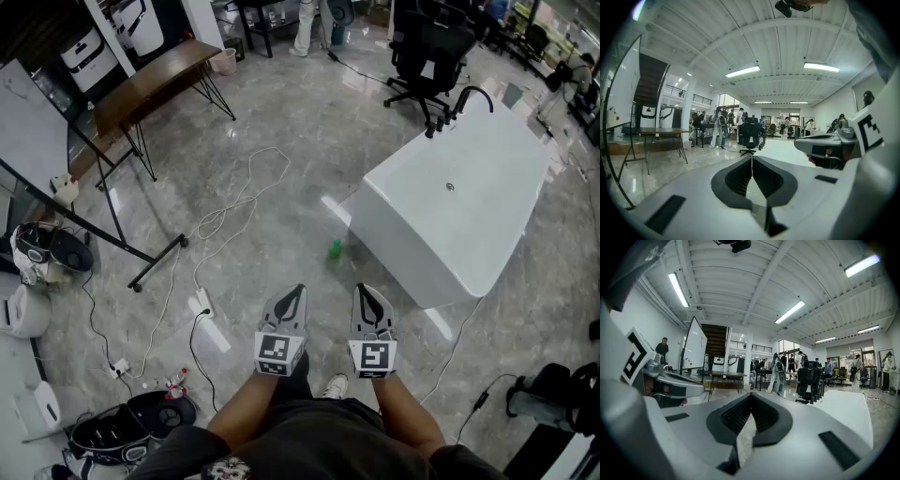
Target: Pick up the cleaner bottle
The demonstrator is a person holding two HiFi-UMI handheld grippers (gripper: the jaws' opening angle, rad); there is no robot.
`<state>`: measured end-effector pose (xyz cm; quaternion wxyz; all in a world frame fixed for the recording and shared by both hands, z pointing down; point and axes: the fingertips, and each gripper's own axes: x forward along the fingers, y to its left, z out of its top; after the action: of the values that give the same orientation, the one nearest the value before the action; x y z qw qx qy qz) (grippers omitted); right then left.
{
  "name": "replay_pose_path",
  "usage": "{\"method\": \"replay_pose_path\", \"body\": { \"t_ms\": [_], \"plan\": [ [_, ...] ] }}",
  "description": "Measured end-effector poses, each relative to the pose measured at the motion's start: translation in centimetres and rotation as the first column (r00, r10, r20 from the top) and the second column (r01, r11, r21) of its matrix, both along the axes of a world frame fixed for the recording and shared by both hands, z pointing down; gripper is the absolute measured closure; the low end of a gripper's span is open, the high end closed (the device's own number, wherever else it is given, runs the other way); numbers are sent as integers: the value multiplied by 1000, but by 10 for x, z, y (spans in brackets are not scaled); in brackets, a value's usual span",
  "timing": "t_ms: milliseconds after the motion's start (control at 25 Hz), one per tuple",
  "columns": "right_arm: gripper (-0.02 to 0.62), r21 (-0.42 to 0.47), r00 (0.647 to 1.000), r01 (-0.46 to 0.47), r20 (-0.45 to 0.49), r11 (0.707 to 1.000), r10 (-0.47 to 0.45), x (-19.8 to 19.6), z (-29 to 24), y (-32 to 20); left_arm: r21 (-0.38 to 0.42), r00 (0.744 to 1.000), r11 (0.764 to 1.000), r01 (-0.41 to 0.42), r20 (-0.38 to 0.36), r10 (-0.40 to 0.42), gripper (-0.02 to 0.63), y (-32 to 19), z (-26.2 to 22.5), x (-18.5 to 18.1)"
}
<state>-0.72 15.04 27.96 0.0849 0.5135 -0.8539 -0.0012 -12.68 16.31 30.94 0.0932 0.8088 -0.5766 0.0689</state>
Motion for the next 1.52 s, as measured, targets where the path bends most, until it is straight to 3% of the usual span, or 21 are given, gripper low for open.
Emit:
{"method": "replay_pose_path", "body": {
  "t_ms": [440, 760, 1080, 1320, 1520],
  "plan": [
    [578, -40, 988, -155, -23, 987, 154, -14, 23, -127, -13, 986, 986, -167, 25, 167, 598, -146, 14, -35],
    [578, -21, 979, -203, -25, 979, 202, -27, 30, -157, -40, 977, 976, -214, -22, 213, 598, -194, 28, -40],
    [578, -56, 979, -202, -21, 978, 201, -17, 44, -192, -88, 976, 972, -217, -34, 214, 598, -225, 53, -18],
    [578, -75, 983, -182, -4, 980, 183, 6, 102, -222, -67, 984, 983, -170, -71, 166, 598, -255, 96, 2],
    [578, -81, 989, -147, 2, 986, 147, 10, 197, -244, -19, 989, 989, -147, -20, 147, 598, -275, 192, 3]
  ]
}}
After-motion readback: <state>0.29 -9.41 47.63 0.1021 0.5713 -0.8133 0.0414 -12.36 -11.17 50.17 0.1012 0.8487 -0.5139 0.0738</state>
